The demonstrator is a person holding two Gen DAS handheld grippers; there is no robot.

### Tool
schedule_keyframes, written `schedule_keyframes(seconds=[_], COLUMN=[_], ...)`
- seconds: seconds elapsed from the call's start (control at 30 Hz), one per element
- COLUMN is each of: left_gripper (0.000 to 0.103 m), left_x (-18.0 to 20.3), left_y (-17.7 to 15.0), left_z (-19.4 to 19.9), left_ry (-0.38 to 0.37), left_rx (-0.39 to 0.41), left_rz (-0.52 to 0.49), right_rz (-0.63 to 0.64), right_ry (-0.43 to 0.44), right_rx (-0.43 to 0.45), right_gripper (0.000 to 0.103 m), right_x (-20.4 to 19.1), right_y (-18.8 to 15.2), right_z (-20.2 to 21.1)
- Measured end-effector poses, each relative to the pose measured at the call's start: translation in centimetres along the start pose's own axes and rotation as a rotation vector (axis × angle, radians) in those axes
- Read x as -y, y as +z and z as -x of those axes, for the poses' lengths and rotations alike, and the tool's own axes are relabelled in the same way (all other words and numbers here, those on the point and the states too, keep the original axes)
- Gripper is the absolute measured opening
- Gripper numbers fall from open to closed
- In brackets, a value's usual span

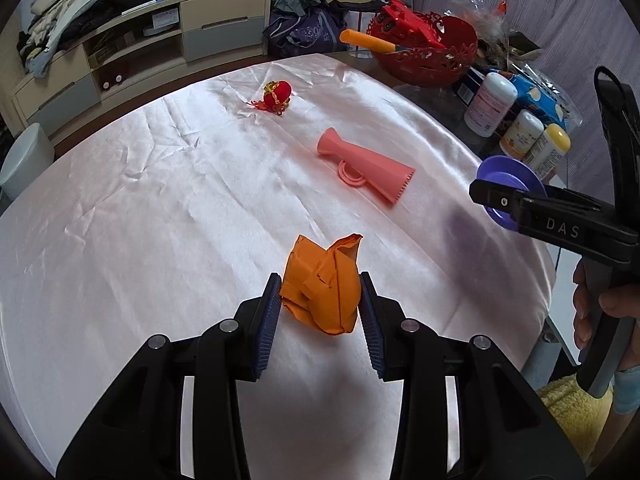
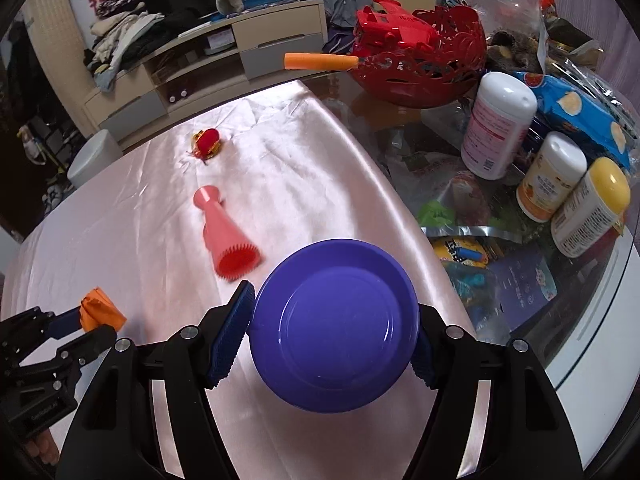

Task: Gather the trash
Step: 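Grasp the purple plate rim with the right gripper while the left gripper grasps the orange cloth, then carry the plate and cloth to the black bin and open both grippers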

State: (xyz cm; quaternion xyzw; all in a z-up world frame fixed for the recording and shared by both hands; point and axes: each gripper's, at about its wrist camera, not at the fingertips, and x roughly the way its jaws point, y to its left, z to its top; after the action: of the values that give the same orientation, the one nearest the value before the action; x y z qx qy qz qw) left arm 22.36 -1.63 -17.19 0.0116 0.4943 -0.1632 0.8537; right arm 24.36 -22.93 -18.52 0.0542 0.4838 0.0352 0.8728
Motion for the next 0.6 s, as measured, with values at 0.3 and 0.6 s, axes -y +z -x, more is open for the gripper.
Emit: schedule_keyframes(seconds=[0.3, 0.6], left_gripper=[0.037, 0.037], left_x=[2.9, 5.2], left_y=[-5.3, -11.6], left_z=[6.0, 8.5], left_ry=[0.005, -0.046], left_rx=[0.039, 0.015], left_rz=[-0.012, -0.003], right_rz=[-0.011, 0.006], right_ry=[0.049, 0.045], right_rx=[0.008, -0.006], right_gripper=[0.070, 0.070], right_x=[-0.3, -0.5], right_y=[-6.7, -13.8], right_z=[5.8, 9.6])
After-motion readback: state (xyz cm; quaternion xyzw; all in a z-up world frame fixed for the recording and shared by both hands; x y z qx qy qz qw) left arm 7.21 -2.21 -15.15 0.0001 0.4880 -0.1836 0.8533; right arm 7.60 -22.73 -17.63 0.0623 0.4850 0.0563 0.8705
